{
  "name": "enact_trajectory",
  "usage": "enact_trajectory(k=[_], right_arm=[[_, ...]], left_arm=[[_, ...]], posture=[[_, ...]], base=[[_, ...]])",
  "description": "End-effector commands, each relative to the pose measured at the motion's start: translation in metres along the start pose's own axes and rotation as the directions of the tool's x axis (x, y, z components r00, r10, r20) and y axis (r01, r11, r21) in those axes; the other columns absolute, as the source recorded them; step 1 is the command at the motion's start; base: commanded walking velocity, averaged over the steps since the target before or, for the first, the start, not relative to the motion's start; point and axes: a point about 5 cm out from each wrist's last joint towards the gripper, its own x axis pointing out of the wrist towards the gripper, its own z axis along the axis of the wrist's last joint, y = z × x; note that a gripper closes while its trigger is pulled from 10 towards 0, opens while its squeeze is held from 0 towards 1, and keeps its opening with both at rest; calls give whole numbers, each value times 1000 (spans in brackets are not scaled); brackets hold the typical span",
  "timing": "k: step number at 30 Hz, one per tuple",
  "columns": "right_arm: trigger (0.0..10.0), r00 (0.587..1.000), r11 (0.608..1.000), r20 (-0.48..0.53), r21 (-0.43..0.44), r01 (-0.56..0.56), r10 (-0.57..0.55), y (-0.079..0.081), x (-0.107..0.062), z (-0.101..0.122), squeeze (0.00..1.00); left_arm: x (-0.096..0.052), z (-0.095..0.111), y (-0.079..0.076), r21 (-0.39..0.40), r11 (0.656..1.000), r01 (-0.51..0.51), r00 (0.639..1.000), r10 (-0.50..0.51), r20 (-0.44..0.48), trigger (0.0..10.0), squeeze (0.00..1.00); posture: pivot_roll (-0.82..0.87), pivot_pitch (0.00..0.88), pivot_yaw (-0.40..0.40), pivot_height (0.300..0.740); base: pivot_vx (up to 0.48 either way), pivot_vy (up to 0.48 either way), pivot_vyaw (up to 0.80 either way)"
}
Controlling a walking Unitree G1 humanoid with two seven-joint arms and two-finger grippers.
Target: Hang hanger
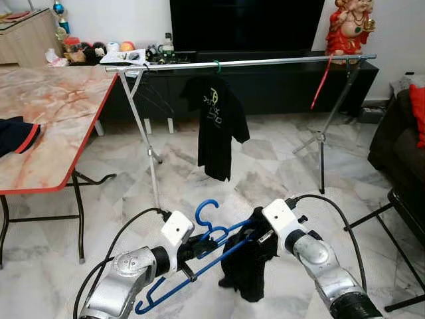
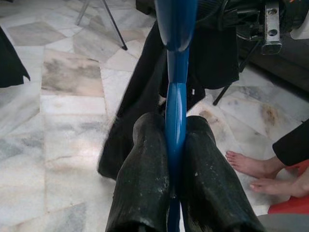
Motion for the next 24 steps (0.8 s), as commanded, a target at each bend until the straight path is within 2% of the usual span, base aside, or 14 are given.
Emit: enact_trajectory(k=[1, 6, 12, 13, 16, 17, 18, 19, 20, 21, 22, 24], right_arm=[[10000, 995, 995, 60, -57, -77, 80, 2, 2, 13, 0], [10000, 963, 974, 155, -103, -204, 218, 10, -5, 22, 0], [10000, 914, 943, 234, -98, -317, 331, 10, -15, 30, 0], [10000, 883, 921, 262, -101, -375, 389, 10, -20, 33, 0], [10000, 848, 892, 279, -110, -438, 451, 12, -25, 35, 0], [10000, 825, 873, 289, -118, -473, 486, 14, -29, 36, 0], [10000, 825, 873, 289, -118, -473, 486, 14, -29, 36, 0], [10000, 759, 826, 339, -121, -551, 556, 19, -37, 45, 0], [10000, 759, 826, 339, -121, -551, 556, 19, -37, 45, 0], [10000, 725, 802, 363, -131, -583, 586, 22, -41, 49, 0], [10000, 672, 761, 382, -151, -631, 634, 28, -48, 54, 0], [10000, 658, 748, 383, -156, -645, 648, 30, -50, 54, 0]], left_arm=[[2, 9, -3, 11, 999, 35, 999, -36, 39, 10000, 0], [3, 12, -4, -3, 999, 49, 997, -49, 66, 10000, 0], [1, 11, -3, -5, 999, 50, 997, -50, 66, 10000, 0], [1, 11, -3, -5, 999, 52, 997, -51, 65, 10000, 0], [0, 11, -3, -3, 999, 53, 997, -53, 64, 10000, 0], [0, 10, -3, -3, 999, 53, 997, -53, 63, 10000, 0], [0, 10, -3, -3, 999, 53, 997, -53, 63, 10000, 0], [1, 11, -3, -3, 999, 52, 997, -51, 65, 10000, 0], [1, 11, -3, -3, 999, 52, 997, -51, 65, 10000, 0], [2, 11, -3, -6, 999, 51, 996, -50, 68, 10000, 0], [3, 11, -4, -7, 999, 50, 996, -49, 69, 10000, 0], [3, 11, -4, -8, 999, 50, 996, -50, 70, 10000, 0]], posture=[[153, 46, 0, 740], [154, 49, 1, 740], [153, 51, 3, 740], [152, 52, 3, 740], [151, 52, 4, 740], [151, 52, 4, 740], [151, 52, 4, 740], [149, 54, 5, 740], [149, 54, 5, 740], [149, 54, 5, 740], [149, 54, 5, 740], [149, 54, 5, 740]], base=[[0, 0, 0], [0, 0, 0], [0, 0, 0], [0, 0, 0], [0, 0, 0], [0, 0, 0], [0, 0, 0], [0, 0, 0], [0, 0, 0], [0, 0, 0], [0, 0, 0], [0, 0, 0]])
